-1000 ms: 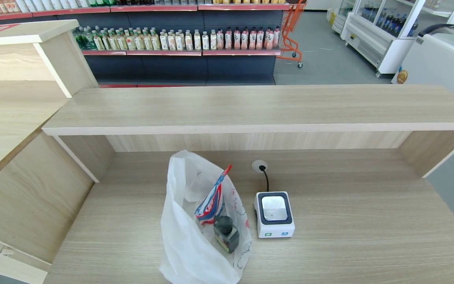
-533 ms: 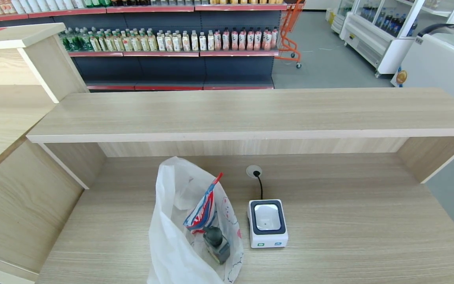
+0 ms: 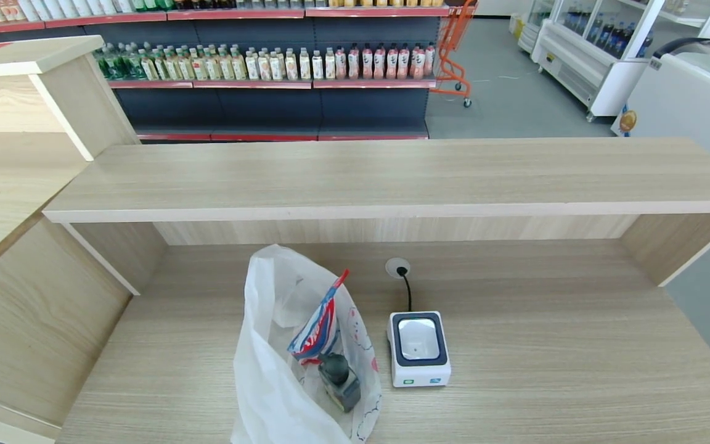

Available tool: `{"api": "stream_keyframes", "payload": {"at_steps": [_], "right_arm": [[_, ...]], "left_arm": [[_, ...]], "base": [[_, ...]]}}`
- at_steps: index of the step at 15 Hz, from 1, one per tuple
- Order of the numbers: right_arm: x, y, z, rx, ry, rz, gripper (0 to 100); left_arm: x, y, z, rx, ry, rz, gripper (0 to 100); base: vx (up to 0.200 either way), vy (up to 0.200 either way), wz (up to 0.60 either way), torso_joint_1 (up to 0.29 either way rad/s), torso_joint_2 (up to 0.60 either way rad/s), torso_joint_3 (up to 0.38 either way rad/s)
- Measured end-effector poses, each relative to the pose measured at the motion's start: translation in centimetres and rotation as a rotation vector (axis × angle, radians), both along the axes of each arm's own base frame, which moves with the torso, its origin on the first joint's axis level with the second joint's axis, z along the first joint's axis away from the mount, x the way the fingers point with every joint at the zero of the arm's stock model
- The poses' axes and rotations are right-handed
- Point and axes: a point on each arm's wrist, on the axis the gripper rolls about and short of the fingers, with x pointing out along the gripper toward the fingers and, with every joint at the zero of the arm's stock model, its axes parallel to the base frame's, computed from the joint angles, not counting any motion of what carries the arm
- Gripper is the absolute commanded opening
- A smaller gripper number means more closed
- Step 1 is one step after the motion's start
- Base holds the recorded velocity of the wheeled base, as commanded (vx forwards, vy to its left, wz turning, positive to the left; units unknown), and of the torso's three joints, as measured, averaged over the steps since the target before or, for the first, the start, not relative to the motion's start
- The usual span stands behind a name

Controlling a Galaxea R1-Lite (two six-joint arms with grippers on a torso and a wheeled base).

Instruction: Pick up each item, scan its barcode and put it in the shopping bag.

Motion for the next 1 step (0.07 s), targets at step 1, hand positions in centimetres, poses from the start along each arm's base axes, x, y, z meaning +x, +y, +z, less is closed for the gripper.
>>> {"api": "stream_keyframes", "payload": {"at_steps": [1], "right_arm": [[0.00,0.00,0.00,-0.003,0.000,0.001,0]], "left_arm": [[0.00,0.00,0.00,0.000,0.000,0.000,100]], "base": [[0.000,0.000,0.00,0.000,0.00,0.000]]}}
